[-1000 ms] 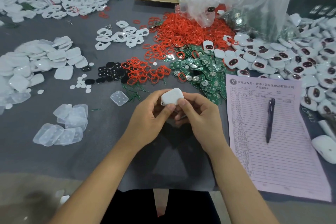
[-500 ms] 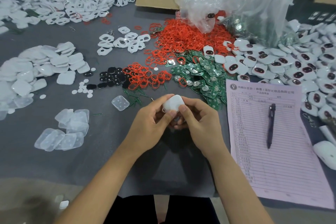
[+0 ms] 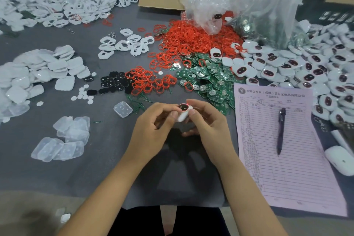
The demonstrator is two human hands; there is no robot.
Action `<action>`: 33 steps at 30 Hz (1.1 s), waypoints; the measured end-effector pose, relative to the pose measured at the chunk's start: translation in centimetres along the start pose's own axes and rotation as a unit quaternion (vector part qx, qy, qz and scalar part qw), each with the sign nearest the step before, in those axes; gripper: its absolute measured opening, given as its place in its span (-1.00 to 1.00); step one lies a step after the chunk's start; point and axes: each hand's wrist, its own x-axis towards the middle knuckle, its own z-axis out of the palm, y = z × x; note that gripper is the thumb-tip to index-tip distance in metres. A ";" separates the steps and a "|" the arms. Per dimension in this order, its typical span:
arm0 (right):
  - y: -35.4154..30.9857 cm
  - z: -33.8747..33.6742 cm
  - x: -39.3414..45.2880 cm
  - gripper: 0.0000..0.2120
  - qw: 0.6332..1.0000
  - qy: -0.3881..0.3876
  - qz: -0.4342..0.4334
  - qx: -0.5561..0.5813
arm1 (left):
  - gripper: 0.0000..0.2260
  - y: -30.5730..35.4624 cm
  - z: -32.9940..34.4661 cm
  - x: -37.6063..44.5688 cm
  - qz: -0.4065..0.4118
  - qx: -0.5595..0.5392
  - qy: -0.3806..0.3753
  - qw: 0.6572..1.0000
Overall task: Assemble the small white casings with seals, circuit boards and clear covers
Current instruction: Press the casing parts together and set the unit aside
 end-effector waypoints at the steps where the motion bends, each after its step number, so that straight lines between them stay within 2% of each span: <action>1: 0.0 0.0 -0.1 -0.79 1.000 -0.012 -0.007 -0.011 | -0.86 0.0 0.0 0.0 -0.023 -0.024 0.000 0.999; 3: 0.0 0.0 -0.1 -0.78 0.999 -0.026 -0.019 -0.031 | -0.74 0.0 0.0 0.0 -0.062 -0.072 -0.009 0.995; 5: 0.2 0.0 -0.1 -0.76 0.999 -0.024 -0.027 -0.040 | -0.66 0.0 -0.1 0.0 -0.066 -0.060 -0.011 0.996; 8: 0.3 0.0 -0.1 -0.76 0.998 -0.016 -0.031 -0.043 | -0.73 -0.1 -0.1 0.2 -0.038 0.007 -0.031 0.999; 10: 0.5 -0.1 -0.1 -0.78 0.998 -0.014 -0.032 -0.055 | -0.76 0.0 -0.2 0.1 -0.037 0.009 -0.043 0.998; 16: 0.5 -0.2 0.1 -0.83 0.997 -0.018 -0.034 -0.066 | -0.82 0.1 -0.3 -0.1 -0.055 -0.014 -0.045 0.997; 23: 0.7 -0.1 0.0 -0.79 0.996 -0.037 -0.042 -0.063 | -0.81 0.4 -0.3 0.0 -0.078 -0.037 -0.021 0.996; 26: 0.8 0.0 0.0 -0.79 0.996 -0.044 -0.043 -0.060 | -0.89 0.0 -0.4 0.2 -0.097 -0.048 -0.012 0.994; 33: 1.0 0.0 0.3 -0.84 0.991 -0.033 -0.052 -0.115 | -0.86 0.1 -0.7 0.4 -0.100 -0.143 -0.004 0.985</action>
